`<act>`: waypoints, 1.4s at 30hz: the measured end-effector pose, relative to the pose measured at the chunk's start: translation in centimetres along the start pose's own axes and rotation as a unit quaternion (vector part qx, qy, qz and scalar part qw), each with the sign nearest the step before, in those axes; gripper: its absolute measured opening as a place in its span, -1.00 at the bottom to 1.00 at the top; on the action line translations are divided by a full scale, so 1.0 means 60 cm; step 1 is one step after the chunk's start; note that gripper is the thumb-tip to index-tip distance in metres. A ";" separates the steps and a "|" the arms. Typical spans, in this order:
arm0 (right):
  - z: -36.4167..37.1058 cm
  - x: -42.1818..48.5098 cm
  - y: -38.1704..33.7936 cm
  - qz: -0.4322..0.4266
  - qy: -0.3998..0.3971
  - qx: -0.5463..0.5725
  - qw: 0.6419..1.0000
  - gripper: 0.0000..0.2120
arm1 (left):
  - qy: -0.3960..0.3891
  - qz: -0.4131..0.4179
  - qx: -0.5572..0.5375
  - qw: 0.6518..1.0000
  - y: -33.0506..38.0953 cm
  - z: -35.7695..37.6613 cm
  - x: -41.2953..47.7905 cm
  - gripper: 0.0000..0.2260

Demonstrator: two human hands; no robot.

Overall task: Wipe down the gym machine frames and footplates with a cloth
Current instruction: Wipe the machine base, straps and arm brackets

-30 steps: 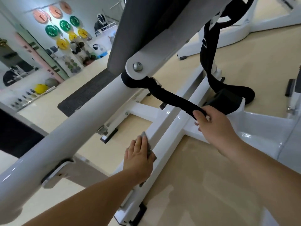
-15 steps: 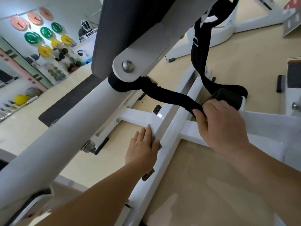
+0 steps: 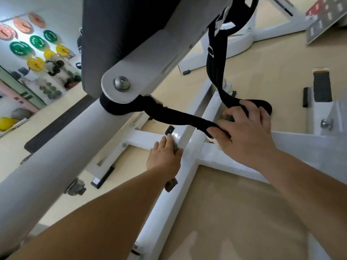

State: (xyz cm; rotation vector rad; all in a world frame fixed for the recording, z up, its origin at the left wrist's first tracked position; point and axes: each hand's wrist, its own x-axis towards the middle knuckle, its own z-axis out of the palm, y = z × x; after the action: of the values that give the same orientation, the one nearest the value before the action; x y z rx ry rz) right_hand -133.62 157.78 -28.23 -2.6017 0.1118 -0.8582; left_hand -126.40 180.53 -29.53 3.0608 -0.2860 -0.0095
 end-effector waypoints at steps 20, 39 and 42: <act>0.021 -0.009 -0.010 0.007 0.033 -0.028 0.999 -0.52 | 0.042 0.022 0.050 0.998 0.007 0.016 -0.010 -0.40; 0.009 -0.002 -0.013 0.027 -0.035 -0.024 0.999 -0.45 | -0.021 0.061 0.049 0.997 0.008 0.012 0.022 -0.38; -0.009 0.003 -0.016 0.043 -0.122 -0.019 0.991 -0.45 | -0.010 0.075 0.044 0.996 0.006 0.012 0.024 -0.37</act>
State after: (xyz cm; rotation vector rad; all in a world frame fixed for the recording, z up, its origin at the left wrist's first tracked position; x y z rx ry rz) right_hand -133.85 158.44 -27.38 -2.6924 0.1706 -0.5073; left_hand -125.09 179.86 -30.20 3.1178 -0.5289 -0.0197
